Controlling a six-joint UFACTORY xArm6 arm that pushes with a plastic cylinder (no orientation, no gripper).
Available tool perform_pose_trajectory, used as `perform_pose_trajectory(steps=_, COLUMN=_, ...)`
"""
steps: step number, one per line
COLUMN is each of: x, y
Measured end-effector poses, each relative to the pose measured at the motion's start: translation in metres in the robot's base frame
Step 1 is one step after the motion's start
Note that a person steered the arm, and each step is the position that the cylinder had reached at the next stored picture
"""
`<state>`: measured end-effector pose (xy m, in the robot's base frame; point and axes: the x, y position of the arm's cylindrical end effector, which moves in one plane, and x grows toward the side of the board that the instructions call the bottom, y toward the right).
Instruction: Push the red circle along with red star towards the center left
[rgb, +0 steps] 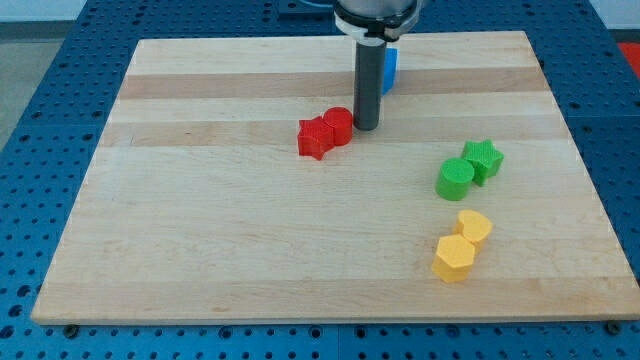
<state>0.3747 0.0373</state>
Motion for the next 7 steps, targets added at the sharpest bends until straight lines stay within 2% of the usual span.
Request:
perform_pose_trajectory(steps=4, x=0.0, y=-0.069)
perform_pose_trajectory(steps=5, x=0.0, y=-0.07)
perform_pose_trajectory(steps=6, x=0.001, y=-0.042)
perform_pose_trajectory(steps=7, x=0.019, y=-0.035)
